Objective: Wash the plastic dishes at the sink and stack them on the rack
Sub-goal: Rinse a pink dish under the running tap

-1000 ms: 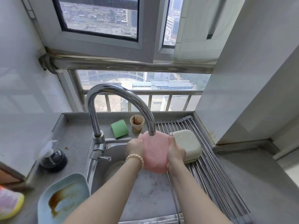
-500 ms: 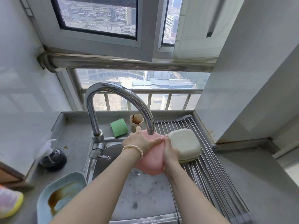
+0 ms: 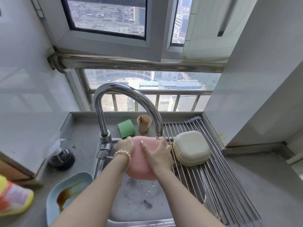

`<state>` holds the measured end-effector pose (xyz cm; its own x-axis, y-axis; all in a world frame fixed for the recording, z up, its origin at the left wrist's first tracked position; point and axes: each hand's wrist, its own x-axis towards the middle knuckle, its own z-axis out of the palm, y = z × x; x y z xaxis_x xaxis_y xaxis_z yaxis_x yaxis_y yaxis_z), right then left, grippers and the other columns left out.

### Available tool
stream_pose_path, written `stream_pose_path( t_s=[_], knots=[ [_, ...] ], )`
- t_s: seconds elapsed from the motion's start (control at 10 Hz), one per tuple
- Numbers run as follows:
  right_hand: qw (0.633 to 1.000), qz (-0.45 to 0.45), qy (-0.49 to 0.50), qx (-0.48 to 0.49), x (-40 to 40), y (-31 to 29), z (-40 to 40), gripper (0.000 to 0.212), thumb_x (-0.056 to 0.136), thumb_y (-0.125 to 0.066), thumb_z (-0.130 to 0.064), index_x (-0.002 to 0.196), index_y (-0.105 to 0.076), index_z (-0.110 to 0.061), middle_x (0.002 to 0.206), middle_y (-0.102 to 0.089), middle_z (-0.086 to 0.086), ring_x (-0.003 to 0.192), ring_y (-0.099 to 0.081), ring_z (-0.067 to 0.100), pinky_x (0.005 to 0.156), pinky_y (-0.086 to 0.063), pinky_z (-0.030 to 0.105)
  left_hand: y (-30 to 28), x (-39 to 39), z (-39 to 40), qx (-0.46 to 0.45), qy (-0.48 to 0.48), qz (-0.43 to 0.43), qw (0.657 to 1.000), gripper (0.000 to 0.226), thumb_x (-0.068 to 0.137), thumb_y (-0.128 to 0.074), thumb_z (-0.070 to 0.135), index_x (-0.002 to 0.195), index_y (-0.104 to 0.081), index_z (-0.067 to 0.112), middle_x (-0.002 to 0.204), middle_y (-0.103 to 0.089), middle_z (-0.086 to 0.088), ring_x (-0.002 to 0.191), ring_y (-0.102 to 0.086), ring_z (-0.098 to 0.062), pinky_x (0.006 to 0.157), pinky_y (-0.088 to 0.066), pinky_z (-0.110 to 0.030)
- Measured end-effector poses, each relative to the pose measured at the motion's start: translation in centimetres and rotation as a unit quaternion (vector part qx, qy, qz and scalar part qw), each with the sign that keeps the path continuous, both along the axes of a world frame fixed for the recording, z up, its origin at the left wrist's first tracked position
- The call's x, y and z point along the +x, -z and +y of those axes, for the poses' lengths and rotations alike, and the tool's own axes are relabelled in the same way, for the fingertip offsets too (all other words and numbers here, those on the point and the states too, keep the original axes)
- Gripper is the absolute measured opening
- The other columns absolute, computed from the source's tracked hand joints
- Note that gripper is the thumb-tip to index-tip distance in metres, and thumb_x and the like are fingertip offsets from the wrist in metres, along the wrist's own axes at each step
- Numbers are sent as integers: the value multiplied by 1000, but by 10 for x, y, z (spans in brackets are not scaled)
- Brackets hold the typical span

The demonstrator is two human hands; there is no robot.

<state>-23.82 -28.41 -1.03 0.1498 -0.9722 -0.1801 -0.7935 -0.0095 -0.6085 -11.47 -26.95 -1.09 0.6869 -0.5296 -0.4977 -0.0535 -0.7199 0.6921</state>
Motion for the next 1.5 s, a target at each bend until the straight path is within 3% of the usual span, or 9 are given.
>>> stream_pose_path(
  t_s=[0.2, 0.3, 0.5, 0.7, 0.8, 0.9, 1.0, 1.1, 1.5],
  knots=[
    [971, -180, 87, 132, -11, 14, -31, 50, 90, -49, -50, 85, -69, -3, 77, -62, 6, 85, -60, 27, 77, -46, 32, 13, -7, 11, -39, -33, 48, 998, 41, 100, -39, 26, 93, -63, -7, 122, -60, -23, 113, -55, -36, 95, -41, -34],
    [963, -223, 84, 129, -14, 10, -38, 37, 86, -52, -34, 67, -63, -4, 59, -51, 14, 63, -47, 20, 59, -40, 27, 24, -15, 16, -73, -79, 158, 982, 54, 88, -49, 42, 112, -64, -3, 115, -65, -18, 105, -59, -33, 98, -46, -39],
    [977, -157, -102, -101, -29, -4, -14, 54, 95, -49, -42, 49, -39, -17, 44, -39, -6, 49, -39, 13, 54, -30, 33, 23, -15, 27, 26, 11, 456, 889, 82, 84, -29, 76, 121, -59, 10, 128, -56, -19, 127, -43, -42, 108, -15, -65],
    [901, -57, -341, -263, -40, 15, 5, 49, 88, -42, -51, 57, -47, -14, 53, -52, 2, 50, -50, 23, 49, -32, 29, 18, -3, 30, -56, -69, 624, 776, 74, 96, -35, 56, 128, -47, -11, 117, -57, -31, 100, -58, -48, 92, -44, -60],
    [856, 11, -437, -276, -49, 21, 10, 44, 91, -43, -41, 61, -55, -10, 60, -61, 6, 52, -56, 25, 48, -29, 24, 21, -15, 27, -125, -118, 604, 778, 63, 100, -34, 47, 118, -51, -11, 102, -64, -31, 79, -66, -43, 62, -56, -51],
    [833, 148, -498, -190, -58, 12, 10, 50, 100, -33, -46, 103, -63, -5, 109, -65, 14, 103, -59, 31, 80, -45, 36, 30, -25, 27, -188, -145, 554, 798, 65, 99, -34, 50, 127, -49, -6, 111, -62, -31, 98, -60, -43, 83, -45, -57],
    [841, 278, -448, -118, -61, 2, 10, 115, 69, 8, -78, 148, -26, -1, 154, -26, 17, 143, -22, 31, 118, -15, 41, 42, -33, 26, -249, -158, 473, 830, 53, 99, -38, 43, 128, -51, 0, 113, -65, -27, 99, -64, -40, 76, -54, -51],
    [888, 295, -352, -38, -52, -4, -3, 128, 54, 17, -84, 151, 4, -2, 158, 7, 18, 147, 4, 29, 119, 5, 42, 39, -45, 25, -298, -133, 448, 832, 47, 101, -38, 37, 128, -52, 2, 114, -66, -23, 97, -67, -34, 69, -58, -42],
    [914, 54, -390, 101, 10, -18, 3, 82, 92, -10, -68, 149, 16, -16, 153, 31, 8, 140, 31, 18, 117, 16, 39, 10, -62, 19, -417, -203, 449, 764, 74, 96, -22, 57, 151, -19, 7, 158, -18, -7, 146, -19, -22, 117, -18, -32]
  ],
)
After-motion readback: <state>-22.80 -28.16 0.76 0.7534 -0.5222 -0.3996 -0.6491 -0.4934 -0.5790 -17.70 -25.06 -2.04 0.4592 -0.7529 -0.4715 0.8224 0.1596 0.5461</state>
